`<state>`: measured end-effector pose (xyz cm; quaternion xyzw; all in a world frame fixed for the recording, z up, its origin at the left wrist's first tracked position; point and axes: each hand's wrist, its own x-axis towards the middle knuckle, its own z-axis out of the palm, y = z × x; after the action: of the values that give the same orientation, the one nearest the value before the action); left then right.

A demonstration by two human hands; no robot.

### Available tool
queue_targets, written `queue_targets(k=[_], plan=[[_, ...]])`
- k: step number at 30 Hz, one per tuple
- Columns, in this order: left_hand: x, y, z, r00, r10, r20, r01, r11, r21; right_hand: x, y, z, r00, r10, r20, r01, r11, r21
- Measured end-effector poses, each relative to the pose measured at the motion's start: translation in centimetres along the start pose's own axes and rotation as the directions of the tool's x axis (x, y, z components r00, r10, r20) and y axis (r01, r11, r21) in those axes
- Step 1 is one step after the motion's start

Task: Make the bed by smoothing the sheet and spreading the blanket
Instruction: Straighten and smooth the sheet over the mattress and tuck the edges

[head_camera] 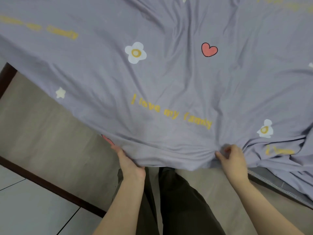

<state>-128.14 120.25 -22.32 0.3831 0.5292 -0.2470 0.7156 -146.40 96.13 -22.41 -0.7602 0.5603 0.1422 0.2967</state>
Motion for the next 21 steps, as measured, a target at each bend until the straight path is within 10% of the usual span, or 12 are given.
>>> queue_targets(k=[2,4,6,9,16,19,21], plan=[[0.0,0.4,0.1,0.997,0.025,-0.069,-0.017,0.993,0.120,-0.6,-0.3,1.1,0.925,0.366,-0.098,-0.326,0.901,0.287],[0.4,0.7,-0.1,0.974,0.064,-0.219,-0.019,0.979,0.205,-1.2,-1.3,2.0,0.607,0.792,0.067,-0.694,0.488,0.529],[0.8,0.8,-0.4,0.953,0.076,-0.295,-0.028,0.986,0.163,-1.9,-2.1,2.7,0.441,0.797,0.413,-0.741,0.064,0.668],[0.6,1.2,-0.9,0.945,0.068,-0.319,-0.054,0.997,0.050,-2.7,-2.6,3.6,0.562,0.531,0.634,-0.685,-0.131,0.717],[-0.3,3.8,-1.9,0.988,-0.113,0.101,0.132,0.970,-0.206,-4.3,-2.3,1.1,0.861,0.247,0.445,-0.355,-0.333,0.873],[-0.4,3.9,-2.8,0.942,-0.212,0.261,0.266,0.944,-0.195,-6.1,-0.1,0.1,0.867,0.241,0.436,-0.346,-0.338,0.875],[0.8,3.4,-3.8,0.972,-0.228,0.053,0.230,0.972,-0.036,-6.7,1.2,0.4,0.754,0.363,0.548,-0.504,-0.216,0.836]])
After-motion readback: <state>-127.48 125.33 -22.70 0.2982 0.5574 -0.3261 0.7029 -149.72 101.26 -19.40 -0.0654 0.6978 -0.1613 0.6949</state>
